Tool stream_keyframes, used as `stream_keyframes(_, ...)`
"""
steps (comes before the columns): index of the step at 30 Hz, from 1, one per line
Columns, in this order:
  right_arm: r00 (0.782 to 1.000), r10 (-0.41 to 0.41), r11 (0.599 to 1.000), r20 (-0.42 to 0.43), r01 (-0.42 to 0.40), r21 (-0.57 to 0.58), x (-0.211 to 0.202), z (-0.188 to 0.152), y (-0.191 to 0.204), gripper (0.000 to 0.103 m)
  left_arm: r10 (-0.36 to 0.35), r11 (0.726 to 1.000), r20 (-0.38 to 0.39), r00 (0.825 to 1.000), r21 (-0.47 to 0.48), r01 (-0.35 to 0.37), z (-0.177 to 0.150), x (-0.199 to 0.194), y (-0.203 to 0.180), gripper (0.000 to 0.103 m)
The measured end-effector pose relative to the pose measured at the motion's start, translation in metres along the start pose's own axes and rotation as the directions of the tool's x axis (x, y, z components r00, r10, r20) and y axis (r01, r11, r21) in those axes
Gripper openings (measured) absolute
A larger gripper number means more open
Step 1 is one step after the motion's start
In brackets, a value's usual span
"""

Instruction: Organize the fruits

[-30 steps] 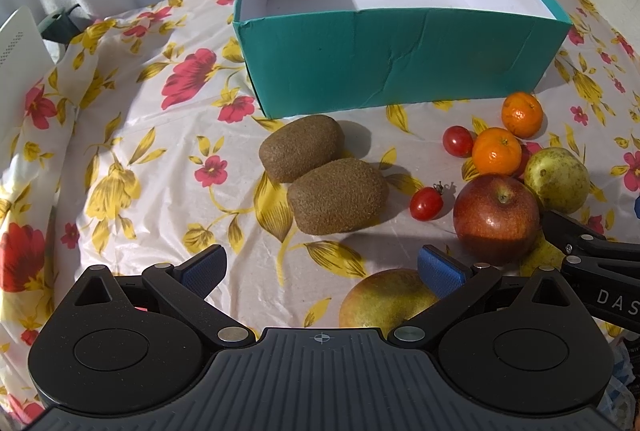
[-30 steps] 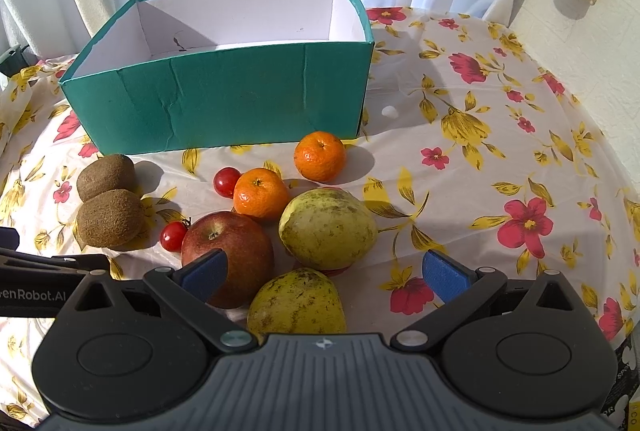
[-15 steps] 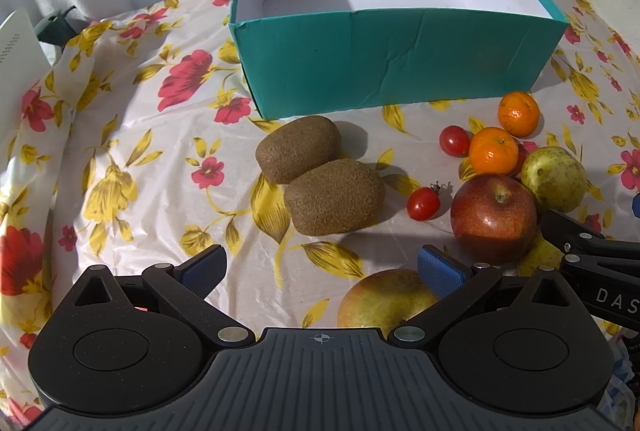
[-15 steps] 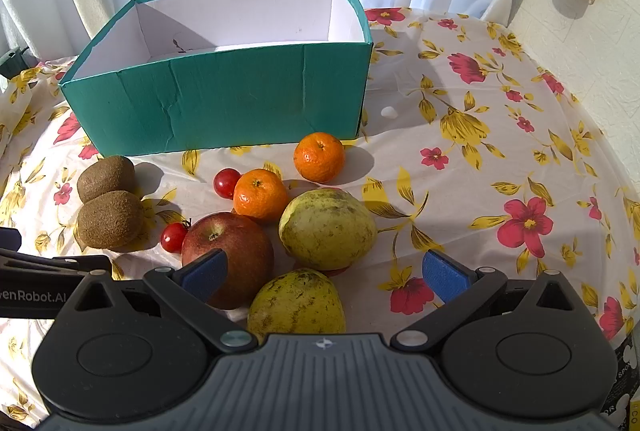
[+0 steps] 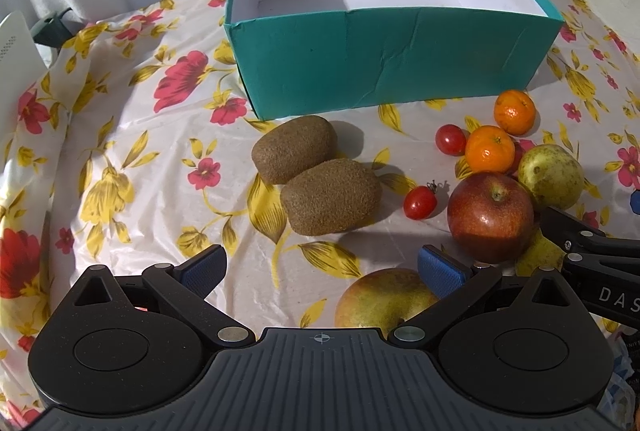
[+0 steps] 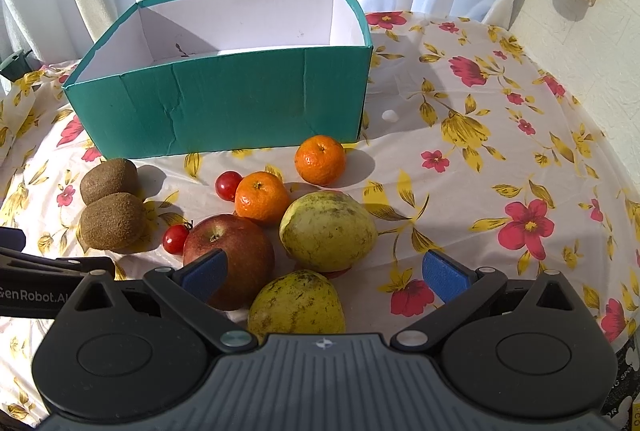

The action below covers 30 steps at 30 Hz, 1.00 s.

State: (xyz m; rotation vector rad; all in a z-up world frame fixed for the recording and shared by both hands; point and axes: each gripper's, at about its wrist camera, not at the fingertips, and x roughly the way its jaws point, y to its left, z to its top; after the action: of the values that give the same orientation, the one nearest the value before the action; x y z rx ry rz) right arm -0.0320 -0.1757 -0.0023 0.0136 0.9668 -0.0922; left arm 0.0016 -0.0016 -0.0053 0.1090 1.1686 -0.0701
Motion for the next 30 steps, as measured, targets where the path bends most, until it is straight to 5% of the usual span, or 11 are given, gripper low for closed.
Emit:
stream_keyframes(24, 0.998, 0.052, 0.999, 0.043, -0.052, 0.002, -0.004, -0.005, -0.008, 0.103, -0.034, 0.999, 0.055, 0.998, 0.03, 0.033, -0.007, -0.003, -0.002, 0.103)
stream_keyframes(27, 0.989, 0.098, 0.995, 0.113, -0.1, 0.009, -0.01, -0.01, -0.015, 0.103, -0.048, 0.998, 0.144, 0.988, 0.052, 0.041, -0.013, -0.01, 0.0, 0.103)
stream_keyframes(30, 0.953, 0.147, 0.988, 0.264, -0.154, 0.005, -0.023, -0.019, -0.025, 0.103, -0.105, 0.988, 0.215, 0.971, 0.136, 0.077, -0.027, -0.017, 0.002, 0.103)
